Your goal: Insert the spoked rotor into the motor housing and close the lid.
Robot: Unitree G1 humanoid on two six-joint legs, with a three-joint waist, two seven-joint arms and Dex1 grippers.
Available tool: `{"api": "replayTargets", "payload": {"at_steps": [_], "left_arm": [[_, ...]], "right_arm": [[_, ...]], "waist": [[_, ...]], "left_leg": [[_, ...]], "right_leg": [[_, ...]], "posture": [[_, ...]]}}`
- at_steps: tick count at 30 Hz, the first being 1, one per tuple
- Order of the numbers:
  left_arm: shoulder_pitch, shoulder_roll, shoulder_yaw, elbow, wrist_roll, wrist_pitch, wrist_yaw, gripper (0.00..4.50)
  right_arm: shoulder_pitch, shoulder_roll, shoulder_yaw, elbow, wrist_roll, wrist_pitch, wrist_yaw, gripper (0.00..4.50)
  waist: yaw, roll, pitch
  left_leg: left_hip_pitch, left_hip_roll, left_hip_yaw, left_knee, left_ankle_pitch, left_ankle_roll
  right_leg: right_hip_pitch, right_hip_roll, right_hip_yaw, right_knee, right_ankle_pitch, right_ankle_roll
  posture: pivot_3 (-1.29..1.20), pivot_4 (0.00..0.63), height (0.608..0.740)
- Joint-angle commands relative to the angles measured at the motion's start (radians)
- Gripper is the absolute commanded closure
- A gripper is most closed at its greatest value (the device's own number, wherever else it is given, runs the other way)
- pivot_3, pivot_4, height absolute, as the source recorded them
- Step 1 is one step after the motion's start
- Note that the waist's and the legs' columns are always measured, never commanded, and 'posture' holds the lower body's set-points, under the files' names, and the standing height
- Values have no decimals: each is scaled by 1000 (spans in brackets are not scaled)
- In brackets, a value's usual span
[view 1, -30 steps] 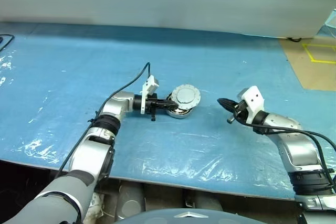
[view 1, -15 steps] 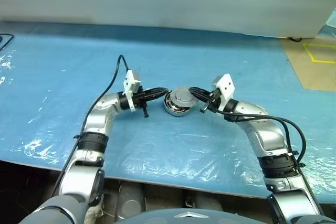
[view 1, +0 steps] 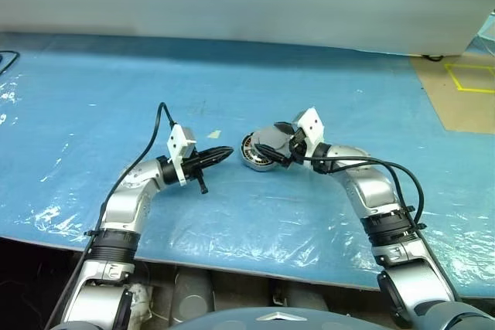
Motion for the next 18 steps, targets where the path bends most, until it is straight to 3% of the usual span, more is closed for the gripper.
{"api": "replayTargets", "payload": {"at_steps": [1, 6, 9, 12, 18], "left_arm": [[5, 13, 6, -38, -25, -3, 12, 4500], [6, 15, -1, -32, -28, -7, 23, 4500], [1, 13, -6, -24, -27, -11, 25, 4500], [-8, 12, -9, -15, -28, -13, 28, 4500], [-16, 19, -5, -2, -30, -17, 30, 4500]], "right_arm": [[-8, -9, 14, -10, -11, -6, 22, 32], [-17, -5, 18, 26, -59, -36, -7, 32], [-18, 6, 16, 33, -71, -43, -22, 589], [-11, 17, 18, 24, -73, -41, -25, 1465], [-7, 24, 42, -6, -82, -30, -25, 1464]], "waist": [[-1, 0, 0], [-11, 0, 0], [-16, 0, 0], [-18, 0, 0], [-19, 0, 0]], "left_leg": [[0, 0, 0, 0, 0, 0], [0, 0, 0, 1, 0, 0], [1, 0, 0, 1, 0, 0], [1, 0, 0, 1, 0, 0], [2, 0, 1, 1, 0, 0]], "right_leg": [[0, 0, 0, 0, 0, 0], [0, 0, 0, 1, 0, 0], [0, 0, 0, 1, 0, 0], [0, 0, 1, 1, 0, 0], [1, 0, 2, 2, 0, 0]], "posture": [[0, 150, 740], [0, 150, 740], [0, 150, 740], [0, 150, 740], [0, 150, 740]]}}
